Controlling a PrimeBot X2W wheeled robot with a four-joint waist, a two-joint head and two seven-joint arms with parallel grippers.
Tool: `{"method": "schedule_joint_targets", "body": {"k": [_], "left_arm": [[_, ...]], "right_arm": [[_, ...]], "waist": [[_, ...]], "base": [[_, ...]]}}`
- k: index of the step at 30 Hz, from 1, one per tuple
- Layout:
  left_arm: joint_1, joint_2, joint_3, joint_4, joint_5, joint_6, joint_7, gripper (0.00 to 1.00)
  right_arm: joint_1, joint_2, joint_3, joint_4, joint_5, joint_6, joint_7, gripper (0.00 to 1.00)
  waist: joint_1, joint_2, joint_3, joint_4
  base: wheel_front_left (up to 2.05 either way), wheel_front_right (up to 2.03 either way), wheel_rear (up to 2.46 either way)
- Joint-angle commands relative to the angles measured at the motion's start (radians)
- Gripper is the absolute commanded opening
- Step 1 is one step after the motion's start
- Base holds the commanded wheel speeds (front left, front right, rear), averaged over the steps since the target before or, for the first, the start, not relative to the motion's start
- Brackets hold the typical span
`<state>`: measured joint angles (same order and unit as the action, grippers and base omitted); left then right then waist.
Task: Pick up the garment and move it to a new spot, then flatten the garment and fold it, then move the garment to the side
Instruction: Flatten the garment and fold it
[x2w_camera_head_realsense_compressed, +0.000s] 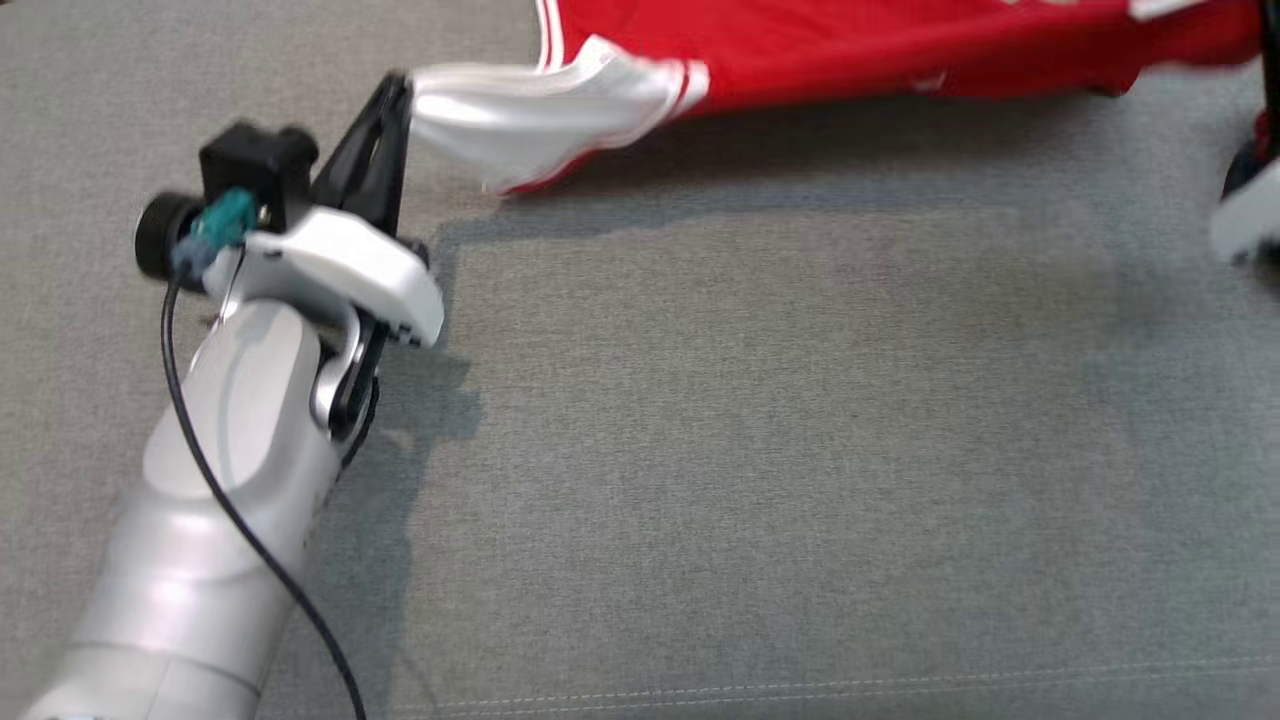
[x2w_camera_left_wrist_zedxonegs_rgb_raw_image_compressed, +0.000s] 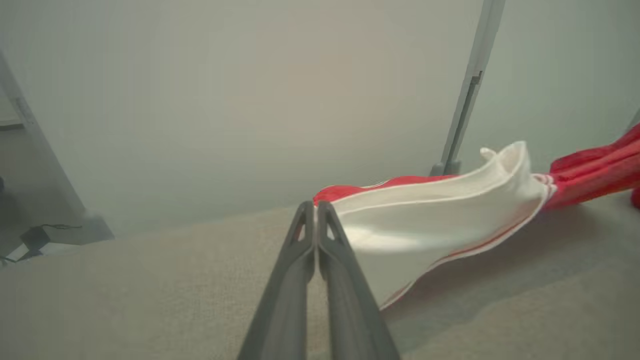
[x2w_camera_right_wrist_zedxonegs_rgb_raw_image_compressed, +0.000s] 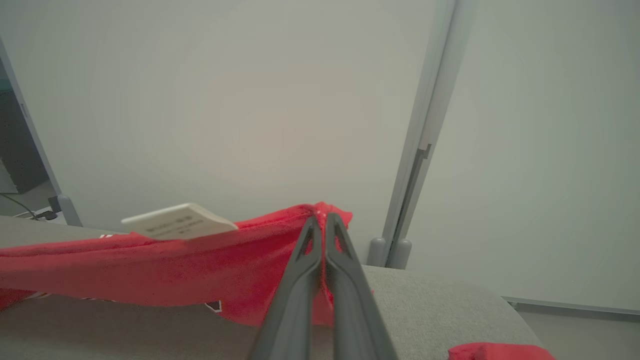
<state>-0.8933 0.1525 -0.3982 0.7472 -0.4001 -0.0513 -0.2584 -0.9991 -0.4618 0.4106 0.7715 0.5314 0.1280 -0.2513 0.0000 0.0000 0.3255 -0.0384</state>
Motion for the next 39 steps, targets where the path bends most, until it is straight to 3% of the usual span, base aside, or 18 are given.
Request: {"method": "schedule_joint_targets", "body": {"k": [1, 6, 8, 13, 19, 24, 39], "left_arm": [[0.022, 0.042, 0.054, -0.036, 0.018, 0.008, -0.003, 0.00], [0.185, 0.067, 0.121, -0.112, 0.054, -0.002, -0.003, 0.00], [0.292, 0.081, 0.142, -0.164, 0.071, -0.010, -0.003, 0.00], [0.472, 0.096, 0.170, -0.267, 0.094, -0.002, -0.003, 0.00], [0.665, 0.081, 0.171, -0.388, 0.108, 0.020, -0.003, 0.00], [0.773, 0.058, 0.147, -0.411, 0.116, 0.042, -0.003, 0.00], [0.908, -0.007, 0.075, -0.406, 0.113, 0.078, 0.027, 0.00]], "right_arm": [[0.114, -0.011, -0.054, -0.081, -0.032, 0.003, -0.010, 0.00], [0.418, 0.045, -0.189, -0.225, -0.075, 0.003, -0.010, 0.00], [0.560, 0.082, -0.243, -0.246, -0.065, 0.003, -0.010, 0.00], [0.707, 0.111, -0.292, -0.228, -0.048, 0.003, -0.010, 0.00], [0.782, 0.105, -0.275, -0.203, -0.050, 0.003, -0.010, 0.00], [0.813, 0.096, -0.262, -0.175, -0.064, 0.003, -0.010, 0.00], [0.804, 0.077, -0.289, -0.079, -0.129, 0.003, -0.010, 0.00]], "waist": [[0.0000, 0.0000, -0.003, -0.015], [0.0000, 0.0000, -0.037, -0.043], [0.0000, 0.0000, -0.074, -0.052], [0.0000, 0.0000, -0.138, -0.055], [0.0000, 0.0000, -0.192, -0.042], [0.0000, 0.0000, -0.217, -0.026], [0.0000, 0.0000, -0.223, 0.023]], "base": [[0.00, 0.00, 0.00], [0.00, 0.00, 0.00], [0.00, 0.00, 0.00], [0.00, 0.00, 0.00], [0.00, 0.00, 0.00], [0.00, 0.00, 0.00], [0.00, 0.00, 0.00]]}}
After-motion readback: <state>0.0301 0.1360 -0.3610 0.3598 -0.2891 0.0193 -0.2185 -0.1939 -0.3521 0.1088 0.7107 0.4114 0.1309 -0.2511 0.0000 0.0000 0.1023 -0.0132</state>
